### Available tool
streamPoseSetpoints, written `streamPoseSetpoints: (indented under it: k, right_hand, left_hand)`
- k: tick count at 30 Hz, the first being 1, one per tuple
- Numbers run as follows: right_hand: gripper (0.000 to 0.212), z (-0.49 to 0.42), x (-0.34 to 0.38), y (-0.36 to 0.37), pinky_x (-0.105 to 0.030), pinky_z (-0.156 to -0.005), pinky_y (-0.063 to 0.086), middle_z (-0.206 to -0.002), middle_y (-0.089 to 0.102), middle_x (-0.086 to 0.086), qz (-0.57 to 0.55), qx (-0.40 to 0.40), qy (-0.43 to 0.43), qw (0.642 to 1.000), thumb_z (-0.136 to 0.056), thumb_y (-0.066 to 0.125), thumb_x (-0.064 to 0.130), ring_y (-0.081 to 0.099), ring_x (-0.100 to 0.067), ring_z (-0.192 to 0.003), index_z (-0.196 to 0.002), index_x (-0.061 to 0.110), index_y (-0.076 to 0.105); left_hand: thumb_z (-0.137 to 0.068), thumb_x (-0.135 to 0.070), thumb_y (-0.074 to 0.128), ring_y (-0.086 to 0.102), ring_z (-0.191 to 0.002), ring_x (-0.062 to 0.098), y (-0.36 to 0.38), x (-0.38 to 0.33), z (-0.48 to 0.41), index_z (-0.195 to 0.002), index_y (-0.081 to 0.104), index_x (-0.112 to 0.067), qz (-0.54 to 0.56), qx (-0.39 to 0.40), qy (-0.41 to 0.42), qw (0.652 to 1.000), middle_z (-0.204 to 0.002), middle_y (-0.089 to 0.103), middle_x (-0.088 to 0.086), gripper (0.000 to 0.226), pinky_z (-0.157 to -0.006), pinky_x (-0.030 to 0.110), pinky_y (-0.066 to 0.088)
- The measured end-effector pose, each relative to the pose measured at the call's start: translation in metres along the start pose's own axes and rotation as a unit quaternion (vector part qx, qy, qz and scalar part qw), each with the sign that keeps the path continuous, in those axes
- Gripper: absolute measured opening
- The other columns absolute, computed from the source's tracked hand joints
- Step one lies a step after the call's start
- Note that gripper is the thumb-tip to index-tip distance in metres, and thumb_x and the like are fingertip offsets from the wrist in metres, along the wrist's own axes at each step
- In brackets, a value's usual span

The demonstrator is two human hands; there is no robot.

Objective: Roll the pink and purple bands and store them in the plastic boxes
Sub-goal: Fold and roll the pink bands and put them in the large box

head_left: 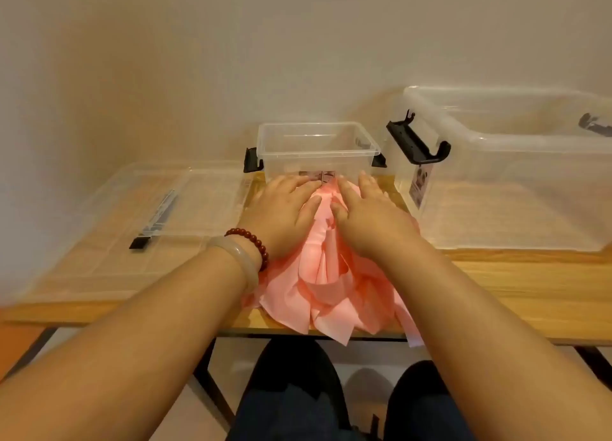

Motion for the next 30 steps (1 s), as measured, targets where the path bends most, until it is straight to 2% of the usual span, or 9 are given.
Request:
streamPoseSetpoints:
  k: [5,10,13,16,18,21,25,28,30]
  right_hand:
    - [0.058,0.004,-0.021,0.043,-0.037,-0.121,0.001,-0.165,-0.010,-0.006,-0.003,0.027,0.003,1.000,-0.105,0.023,0.046,-0.006,-0.022,-0.152,-0.157,0.030,0.002]
    - [0.057,-0.005,-0.037,0.053,-0.041,-0.121,-0.002,-0.165,-0.006,-0.005,0.023,0.024,-0.001,0.999,-0.104,0.019,0.050,-0.004,-0.023,-0.152,-0.156,0.032,0.004]
    - [0.056,-0.002,-0.038,0.043,-0.047,-0.120,-0.001,-0.165,0.006,-0.003,-0.003,-0.024,0.003,1.000,-0.103,0.016,0.051,0.005,-0.023,-0.152,-0.156,0.034,0.010]
    - [0.066,0.003,-0.043,0.030,-0.048,-0.120,0.013,-0.162,0.023,-0.008,-0.037,-0.098,0.035,0.994,-0.096,0.010,0.054,0.020,-0.029,-0.148,-0.155,0.028,0.021]
    - [0.060,0.001,-0.044,0.030,-0.046,-0.119,0.019,-0.161,0.022,-0.011,-0.033,-0.090,0.050,0.994,-0.101,0.016,0.050,0.023,-0.032,-0.146,-0.155,0.025,0.021]
    - [0.056,-0.005,-0.032,0.039,-0.042,-0.121,0.013,-0.164,0.010,-0.007,-0.084,-0.043,0.019,0.995,-0.104,0.022,0.046,0.014,-0.027,-0.150,-0.156,0.028,0.015]
    - [0.055,-0.007,-0.023,0.042,-0.037,-0.123,0.010,-0.165,0.009,-0.001,-0.128,-0.045,-0.026,0.990,-0.103,0.020,0.042,0.008,-0.019,-0.151,-0.156,0.029,0.015]
    - [0.066,0.004,-0.024,0.030,-0.030,-0.117,0.020,-0.159,0.031,-0.003,-0.204,-0.100,-0.032,0.973,-0.088,0.021,0.034,0.026,-0.016,-0.146,-0.151,0.020,0.035]
    - [0.062,0.013,-0.031,0.017,-0.029,-0.103,0.035,-0.140,0.056,-0.007,-0.222,-0.173,-0.015,0.959,-0.083,0.029,0.029,0.049,-0.020,-0.128,-0.137,0.013,0.055]
  left_hand:
    - [-0.101,-0.046,0.030,0.021,-0.143,0.019,0.036,0.001,0.007,-0.148,0.034,-0.028,0.006,0.103,-0.030,0.994,-0.155,0.030,-0.002,0.050,-0.117,0.038,0.017]
    - [-0.100,-0.051,0.030,0.022,-0.143,0.019,0.056,0.004,0.003,-0.150,0.029,-0.029,-0.013,0.127,-0.042,0.991,-0.157,0.027,-0.002,0.055,-0.117,0.040,0.019]
    - [-0.099,-0.052,0.029,0.022,-0.143,0.018,0.062,0.008,0.001,-0.150,0.027,-0.031,-0.015,0.123,-0.044,0.991,-0.157,0.027,-0.004,0.055,-0.116,0.040,0.020]
    - [-0.100,-0.049,0.030,0.023,-0.143,0.018,0.063,0.011,-0.001,-0.150,0.027,-0.031,-0.028,0.124,-0.039,0.991,-0.156,0.028,-0.004,0.053,-0.115,0.039,0.021]
    - [-0.101,-0.048,0.029,0.024,-0.143,0.018,0.062,0.011,-0.002,-0.150,0.028,-0.032,-0.028,0.116,-0.039,0.992,-0.156,0.030,-0.004,0.052,-0.116,0.040,0.020]
    - [-0.099,-0.053,0.018,0.028,-0.142,0.019,0.053,0.011,-0.007,-0.149,0.031,-0.029,-0.007,0.074,-0.034,0.997,-0.154,0.034,-0.003,0.057,-0.117,0.039,0.020]
    - [-0.094,-0.051,0.017,0.036,-0.138,0.019,0.028,0.005,-0.021,-0.148,0.036,-0.022,0.007,-0.016,0.034,0.999,-0.150,0.041,0.000,0.063,-0.116,0.038,0.026]
    - [-0.096,-0.045,0.023,0.033,-0.139,0.018,0.033,0.002,-0.034,-0.148,0.034,-0.023,0.006,0.015,0.076,0.997,-0.150,0.040,-0.002,0.058,-0.117,0.038,0.024]
    - [-0.096,-0.044,0.026,0.028,-0.142,0.018,0.043,-0.001,-0.039,-0.150,0.029,-0.026,0.006,0.057,0.105,0.993,-0.153,0.035,-0.005,0.057,-0.115,0.046,0.027]
Point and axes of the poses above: each hand's wrist, its own z-axis away from the middle knuckle, its own y-axis out of the palm, x = y × z, the point moved 5 cm from there along -z, towards the middle knuckle
